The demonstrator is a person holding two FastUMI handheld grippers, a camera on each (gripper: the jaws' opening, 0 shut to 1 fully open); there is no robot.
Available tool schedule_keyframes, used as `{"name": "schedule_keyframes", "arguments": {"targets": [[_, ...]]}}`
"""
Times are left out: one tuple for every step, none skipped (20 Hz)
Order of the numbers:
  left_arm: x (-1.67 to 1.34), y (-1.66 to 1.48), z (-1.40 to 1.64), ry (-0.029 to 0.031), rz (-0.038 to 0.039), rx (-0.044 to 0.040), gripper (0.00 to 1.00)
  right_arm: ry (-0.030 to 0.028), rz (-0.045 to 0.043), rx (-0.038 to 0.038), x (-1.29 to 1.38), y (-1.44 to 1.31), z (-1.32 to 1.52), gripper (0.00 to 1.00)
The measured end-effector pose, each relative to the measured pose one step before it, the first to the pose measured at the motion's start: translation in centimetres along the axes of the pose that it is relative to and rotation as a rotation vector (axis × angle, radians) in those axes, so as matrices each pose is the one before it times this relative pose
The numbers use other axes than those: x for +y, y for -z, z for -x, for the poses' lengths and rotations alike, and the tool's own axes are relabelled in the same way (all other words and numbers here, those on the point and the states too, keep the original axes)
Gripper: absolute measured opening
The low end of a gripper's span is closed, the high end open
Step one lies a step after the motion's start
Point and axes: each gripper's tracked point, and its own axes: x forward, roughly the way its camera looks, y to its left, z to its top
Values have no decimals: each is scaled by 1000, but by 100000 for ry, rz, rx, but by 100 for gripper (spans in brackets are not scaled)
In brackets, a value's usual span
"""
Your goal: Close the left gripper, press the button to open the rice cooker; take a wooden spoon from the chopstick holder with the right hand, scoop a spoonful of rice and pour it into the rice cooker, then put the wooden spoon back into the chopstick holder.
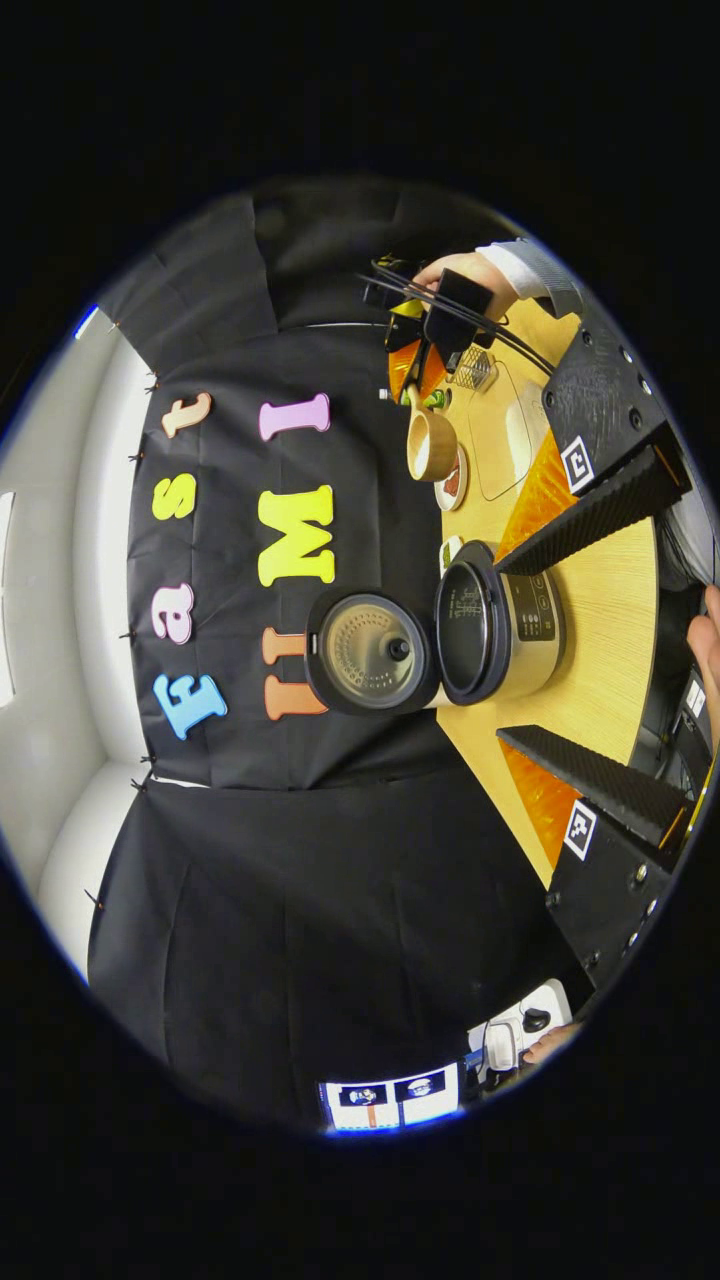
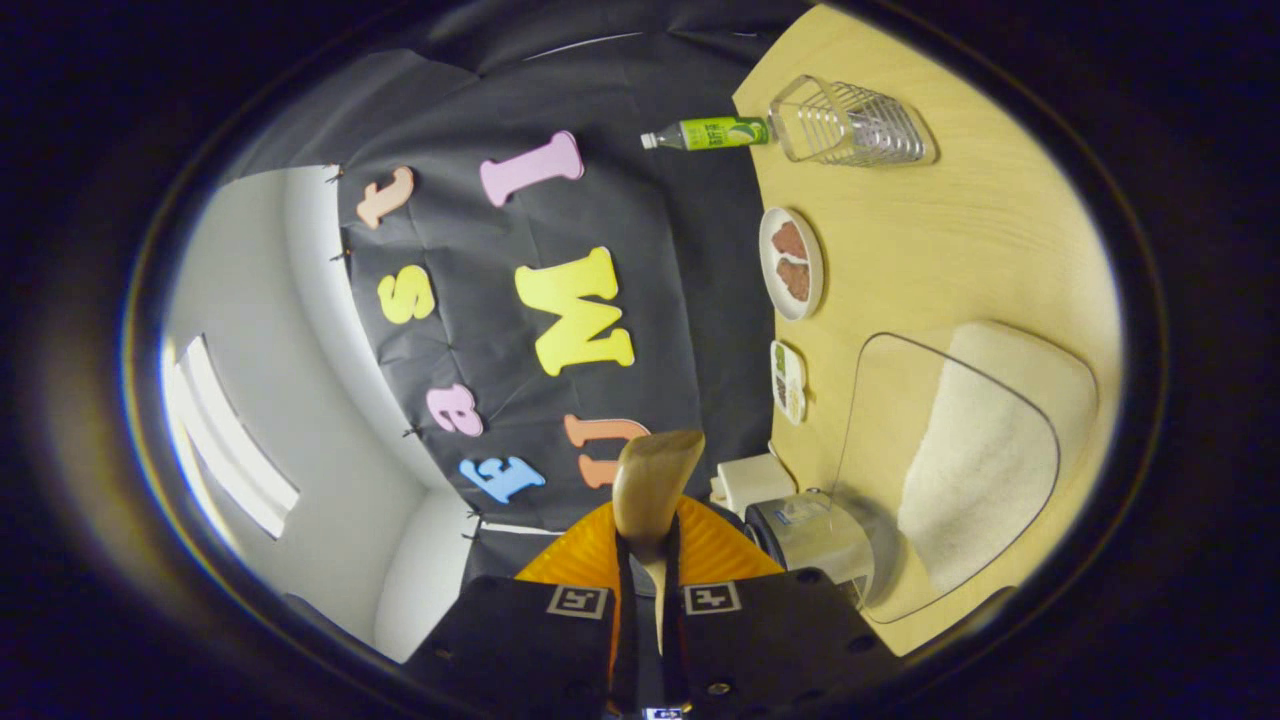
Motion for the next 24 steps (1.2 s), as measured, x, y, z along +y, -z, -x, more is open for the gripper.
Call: {"name": "schedule_keyframes", "arguments": {"targets": [[402,286,95,-141,212,389,96,795,2056,995,199,971,-876,14],[475,191,54,-225,-47,487,96,800,1232,273,266,708,-898,14],[488,236,-55,-581,-20,417,96,799,1623,967,156,848,-973,14],[650,222,-24,-749,135,619,96,1075,1951,579,100,994,-862,14],[505,44,-11,-608,310,132,96,1216,2064,661,61,846,-995,14],[513,33,27,-500,428,23,96,1042,2470,543,310,883,-822,14],[473,-67,235,-323,377,-162,96,430,3649,881,424,949,-759,14],[550,10,201,-468,327,-154,96,211,4058,444,484,870,-751,14],[520,75,148,-614,287,-244,96,587,3881,302,376,767,-824,14],[593,-25,57,-724,290,-79,96,589,3118,116,285,707,-562,14],[540,41,100,-720,366,-175,96,707,3319,102,337,625,-740,14],[506,-90,185,-713,525,-19,96,374,3651,613,476,900,-617,11],[351,-71,177,-340,427,-241,96,261,3907,326,490,736,-642,14],[222,-177,200,-56,243,-680,96,109,4837,-218,291,557,-570,14],[153,-213,207,-6,182,-662,96,327,5754,-826,382,368,-692,14],[254,-128,257,55,109,-579,96,387,6566,-1586,638,50,-491,14],[78,-125,83,195,39,-483,96,804,7145,-2168,325,33,-522,14],[28,-80,156,238,-101,-309,96,766,7435,-1961,333,169,-374,14],[77,-55,187,158,-165,-273,96,1230,7868,-994,272,256,-402,14],[102,-108,123,-80,-183,-407,96,875,7254,-251,222,406,-236,14],[54,-75,120,-104,-81,-530,96,746,5536,-528,226,223,-350,14],[-32,-38,119,96,58,-457,96,-52,4772,269,356,335,-314,14],[-77,-15,237,135,177,-169,96,-446,4210,673,443,286,-241,14],[-39,34,106,170,276,16,96,-539,2948,-275,348,102,-171,14]]}}
